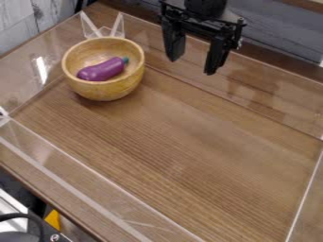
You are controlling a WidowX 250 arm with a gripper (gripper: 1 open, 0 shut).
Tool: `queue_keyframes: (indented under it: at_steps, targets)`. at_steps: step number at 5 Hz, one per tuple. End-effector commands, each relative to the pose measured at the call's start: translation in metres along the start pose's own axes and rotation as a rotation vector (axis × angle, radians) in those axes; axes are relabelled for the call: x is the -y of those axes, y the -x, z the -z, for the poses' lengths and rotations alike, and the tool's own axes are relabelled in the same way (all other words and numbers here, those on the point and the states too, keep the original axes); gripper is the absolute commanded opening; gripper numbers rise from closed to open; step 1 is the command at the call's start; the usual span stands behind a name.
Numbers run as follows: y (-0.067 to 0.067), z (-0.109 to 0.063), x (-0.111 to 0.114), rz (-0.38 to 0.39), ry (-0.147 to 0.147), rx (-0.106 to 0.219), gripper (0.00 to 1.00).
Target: Remove the purple eggplant from inside the brown bowl and put it on the table
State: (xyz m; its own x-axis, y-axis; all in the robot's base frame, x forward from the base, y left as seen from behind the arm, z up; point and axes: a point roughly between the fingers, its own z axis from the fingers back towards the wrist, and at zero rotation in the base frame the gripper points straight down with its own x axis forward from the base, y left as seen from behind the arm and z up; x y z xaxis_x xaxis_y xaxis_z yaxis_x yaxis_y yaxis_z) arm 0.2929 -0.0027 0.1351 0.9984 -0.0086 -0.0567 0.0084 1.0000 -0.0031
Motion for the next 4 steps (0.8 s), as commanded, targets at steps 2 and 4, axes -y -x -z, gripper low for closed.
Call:
queue_keyframes:
  at_steps: [2, 4]
  targets:
    - [0.006, 0.002, -0.022, 0.000, 0.006, -0.019, 1.00]
    - [0.013, -0.007, -0.080, -0.038, -0.015, 0.000, 1.00]
